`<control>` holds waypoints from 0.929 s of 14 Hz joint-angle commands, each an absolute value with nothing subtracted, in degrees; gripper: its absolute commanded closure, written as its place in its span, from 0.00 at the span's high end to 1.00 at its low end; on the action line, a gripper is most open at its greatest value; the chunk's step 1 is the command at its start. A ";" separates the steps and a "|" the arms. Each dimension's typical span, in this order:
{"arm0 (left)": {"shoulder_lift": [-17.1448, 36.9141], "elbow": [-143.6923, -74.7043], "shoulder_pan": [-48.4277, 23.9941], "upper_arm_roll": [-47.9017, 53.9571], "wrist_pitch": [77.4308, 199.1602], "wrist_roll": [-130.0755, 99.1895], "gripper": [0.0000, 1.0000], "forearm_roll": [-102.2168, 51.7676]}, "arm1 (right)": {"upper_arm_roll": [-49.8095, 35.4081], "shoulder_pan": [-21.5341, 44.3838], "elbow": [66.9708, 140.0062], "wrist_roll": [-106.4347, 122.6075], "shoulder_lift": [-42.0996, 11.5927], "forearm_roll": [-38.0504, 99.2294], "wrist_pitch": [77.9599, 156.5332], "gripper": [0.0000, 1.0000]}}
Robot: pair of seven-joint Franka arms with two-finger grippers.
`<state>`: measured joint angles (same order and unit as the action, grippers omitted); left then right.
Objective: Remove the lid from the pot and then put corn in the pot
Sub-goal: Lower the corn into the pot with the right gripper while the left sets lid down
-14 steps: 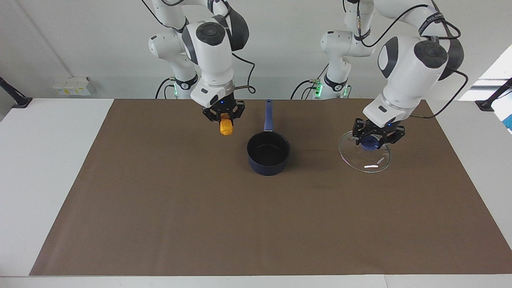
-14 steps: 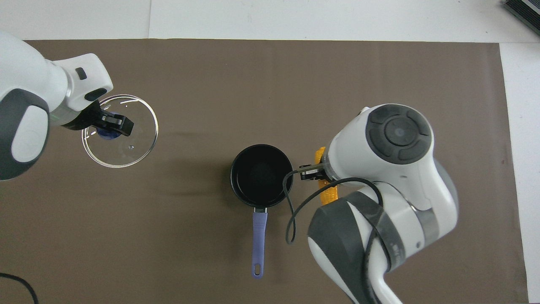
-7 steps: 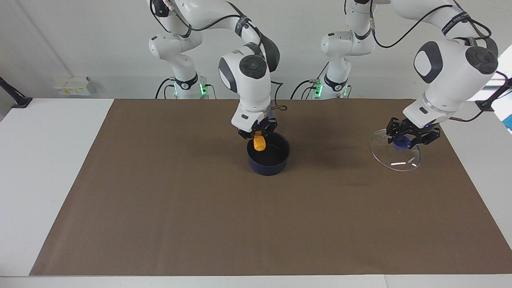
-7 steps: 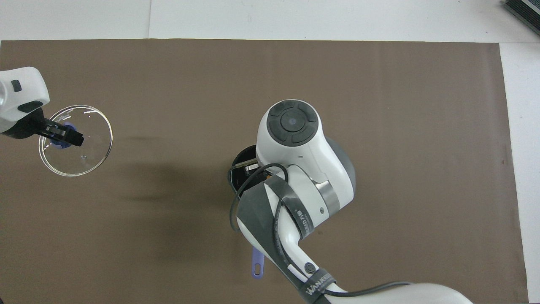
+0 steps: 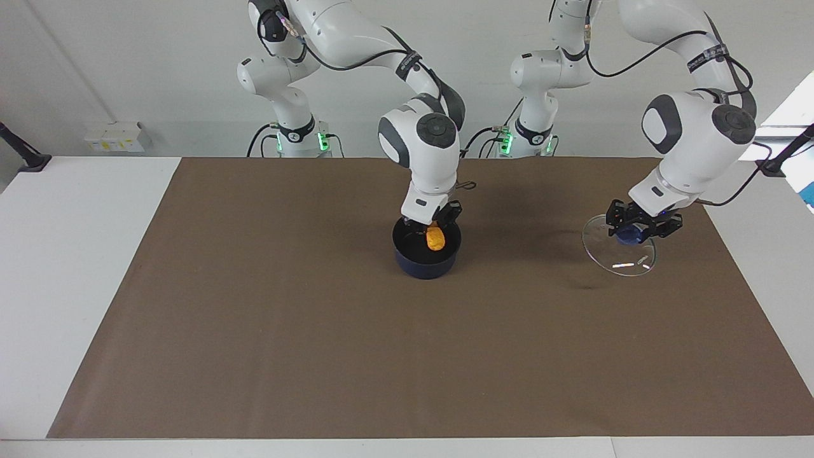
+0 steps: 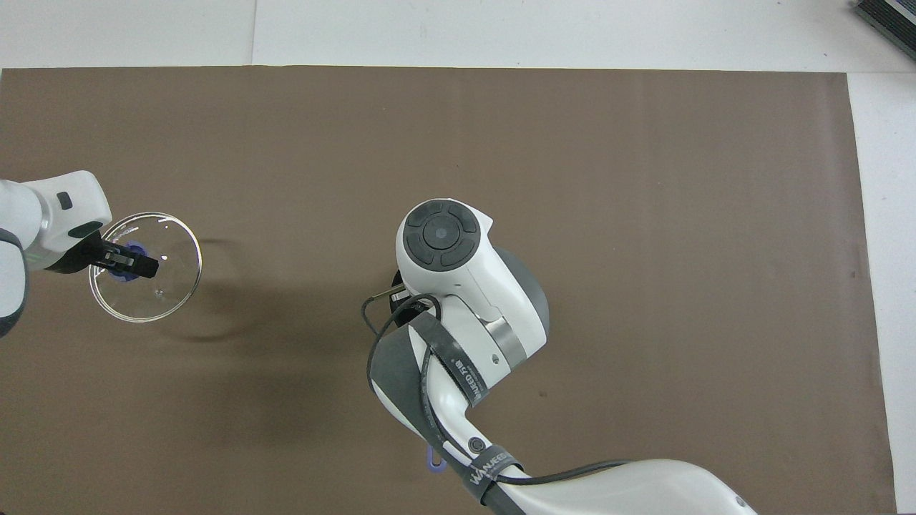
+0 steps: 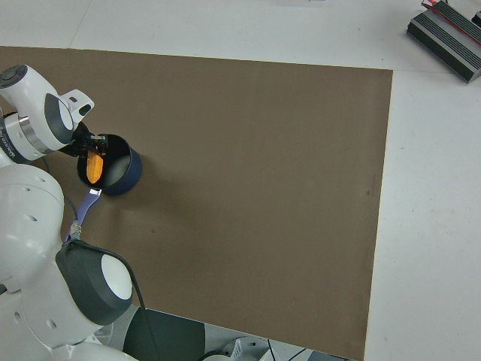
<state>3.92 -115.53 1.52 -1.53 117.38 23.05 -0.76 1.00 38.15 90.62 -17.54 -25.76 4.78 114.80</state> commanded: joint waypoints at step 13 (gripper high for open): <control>6.15 -124.46 3.96 -0.88 131.84 25.49 1.00 -0.88 | 0.70 37.97 94.92 -14.94 -25.84 4.48 120.23 0.45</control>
